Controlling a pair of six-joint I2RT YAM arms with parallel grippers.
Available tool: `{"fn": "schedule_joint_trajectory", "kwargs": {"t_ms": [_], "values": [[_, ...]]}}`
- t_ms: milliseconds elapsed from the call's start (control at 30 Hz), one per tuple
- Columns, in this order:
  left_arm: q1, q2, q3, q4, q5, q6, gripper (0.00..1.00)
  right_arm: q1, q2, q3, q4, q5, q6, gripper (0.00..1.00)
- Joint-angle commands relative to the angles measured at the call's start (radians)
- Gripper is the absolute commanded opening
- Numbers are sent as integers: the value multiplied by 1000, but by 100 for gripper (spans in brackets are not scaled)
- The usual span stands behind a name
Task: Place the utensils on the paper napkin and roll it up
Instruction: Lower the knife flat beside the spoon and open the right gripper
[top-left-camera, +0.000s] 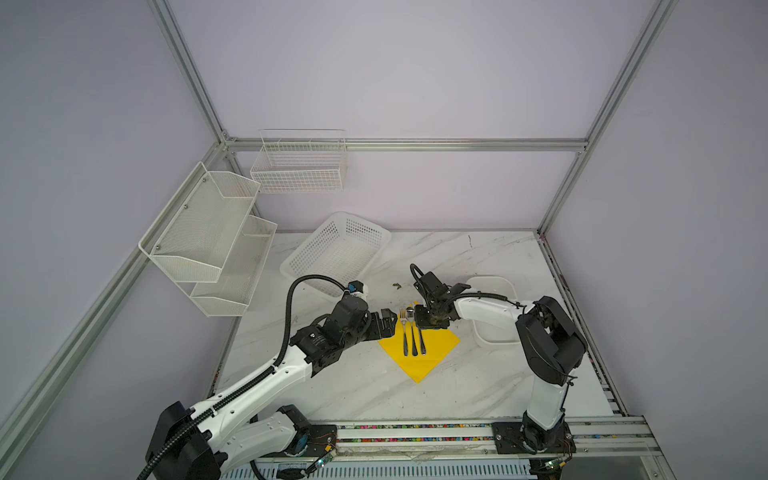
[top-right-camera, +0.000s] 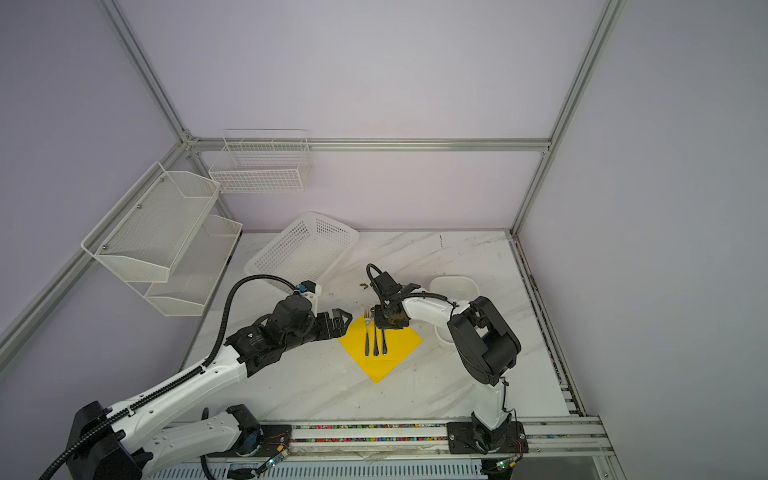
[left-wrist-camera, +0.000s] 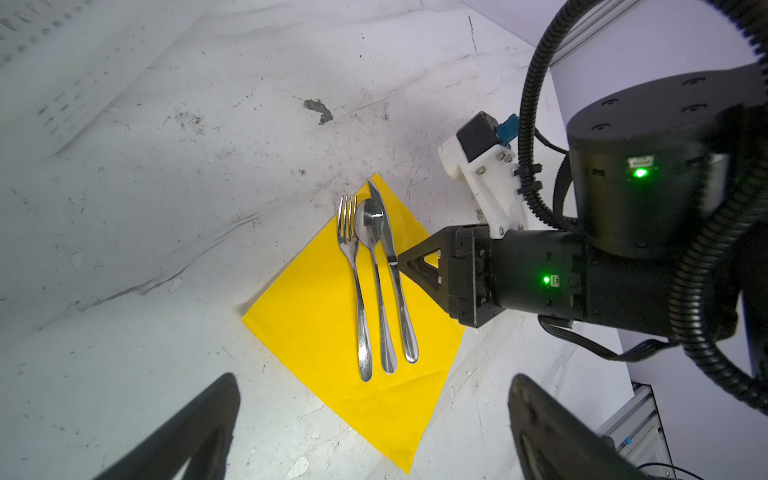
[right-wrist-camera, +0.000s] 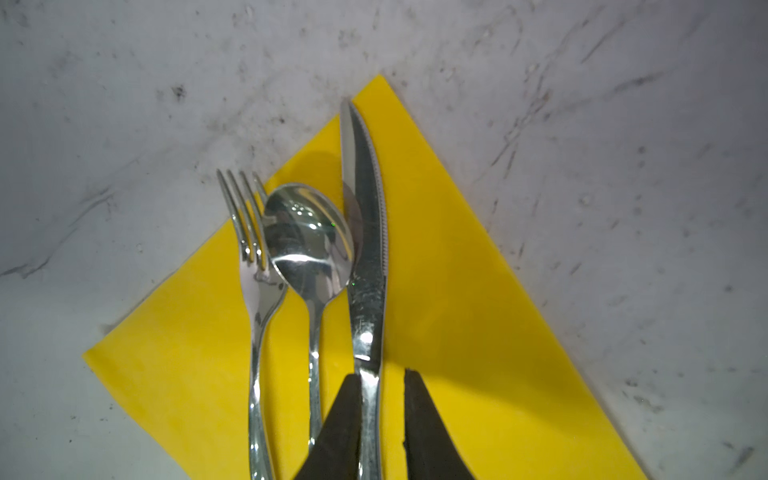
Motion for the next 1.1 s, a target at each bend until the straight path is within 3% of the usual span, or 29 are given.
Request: {"fn": "schedule_joint_trajectory", "kwargs": {"t_ms": [0, 467, 1067], "values": [[9, -26, -47, -1, -12, -11, 100, 18, 24, 29, -50, 36, 19, 23], [20, -43, -62, -1, -10, -13, 100, 43, 87, 66, -116, 100, 61, 22], [29, -60, -76, 4, 1, -12, 100, 52, 65, 60, -135, 112, 120, 17]]}}
